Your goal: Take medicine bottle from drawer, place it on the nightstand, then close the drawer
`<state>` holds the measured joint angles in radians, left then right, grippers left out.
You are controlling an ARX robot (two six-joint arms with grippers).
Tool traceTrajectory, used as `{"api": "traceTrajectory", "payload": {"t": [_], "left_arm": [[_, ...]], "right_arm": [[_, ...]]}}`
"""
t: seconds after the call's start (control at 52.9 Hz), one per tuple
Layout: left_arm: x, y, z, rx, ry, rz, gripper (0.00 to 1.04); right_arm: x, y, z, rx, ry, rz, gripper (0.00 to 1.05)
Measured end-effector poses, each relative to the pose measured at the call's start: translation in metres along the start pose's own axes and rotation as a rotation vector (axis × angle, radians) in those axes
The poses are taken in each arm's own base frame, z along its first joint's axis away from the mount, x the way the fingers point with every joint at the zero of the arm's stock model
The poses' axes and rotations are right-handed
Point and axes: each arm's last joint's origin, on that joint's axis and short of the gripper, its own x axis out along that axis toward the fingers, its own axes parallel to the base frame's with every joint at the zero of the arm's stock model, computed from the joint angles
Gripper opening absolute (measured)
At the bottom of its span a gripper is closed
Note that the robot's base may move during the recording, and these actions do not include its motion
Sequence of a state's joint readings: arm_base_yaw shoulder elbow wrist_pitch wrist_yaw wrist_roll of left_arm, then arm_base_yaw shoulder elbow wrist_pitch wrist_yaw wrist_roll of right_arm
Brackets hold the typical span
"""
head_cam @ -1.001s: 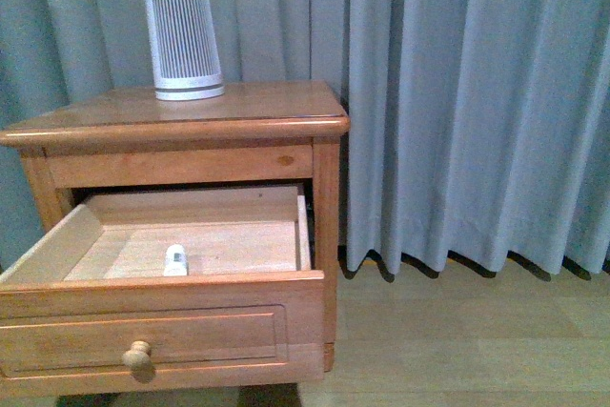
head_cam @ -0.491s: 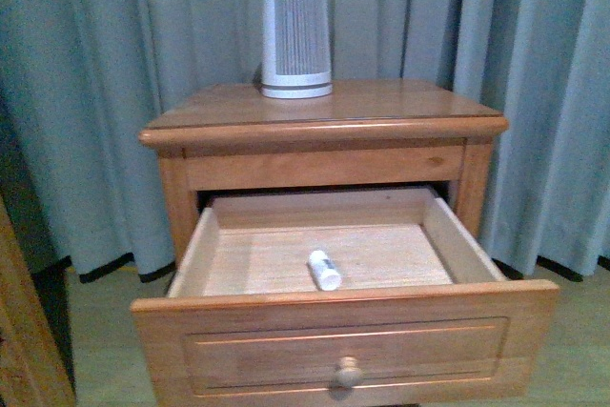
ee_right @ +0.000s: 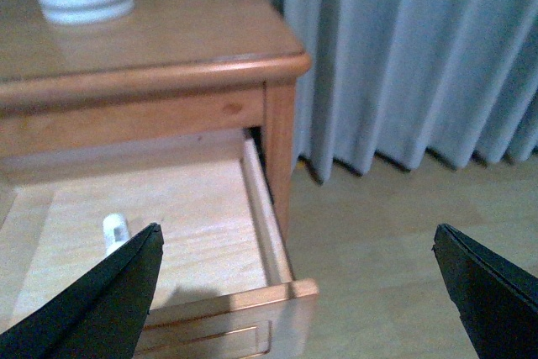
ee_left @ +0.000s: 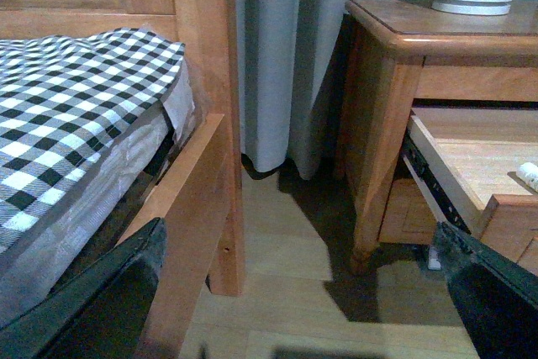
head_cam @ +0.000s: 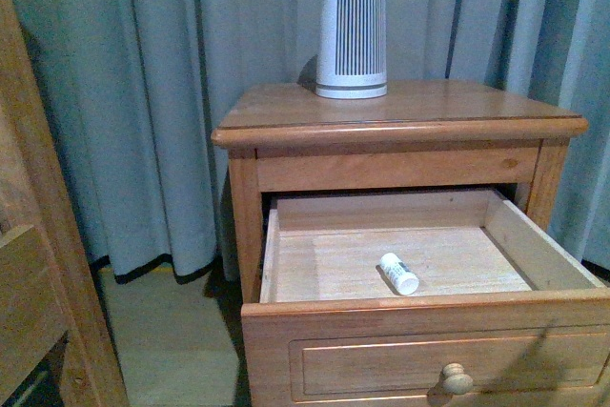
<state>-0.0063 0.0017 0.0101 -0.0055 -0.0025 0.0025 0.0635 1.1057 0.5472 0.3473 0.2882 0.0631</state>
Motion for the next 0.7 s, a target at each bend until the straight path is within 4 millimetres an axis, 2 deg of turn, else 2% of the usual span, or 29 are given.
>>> {"api": "traceTrajectory", "payload": {"t": [0.132,0.283,0.378,0.491,0.699], "left_arm": [[0.0,0.0,0.0,0.0,0.0,0.0,0.98],[0.0,0.0,0.0,0.0,0.0,0.0,0.98],[0.0,0.0,0.0,0.0,0.0,0.0,0.98],[0.0,0.0,0.0,0.0,0.0,0.0,0.98],[0.0,0.0,0.0,0.0,0.0,0.0,0.98]], "right_arm": [[0.068,0.031,0.005,-0.05,0.187,0.066,0.98],[0.126,0.065,0.004,-0.055,0.281,0.132,0.98],[0.151,0.082,-0.004,-0.064,0.316,0.145,0.98],[0.178,0.104,-0.025,-0.081,0.371,0.167,0.98],[0.208,0.135,-0.064,-0.115,0.435,0.193,0.98]]}}
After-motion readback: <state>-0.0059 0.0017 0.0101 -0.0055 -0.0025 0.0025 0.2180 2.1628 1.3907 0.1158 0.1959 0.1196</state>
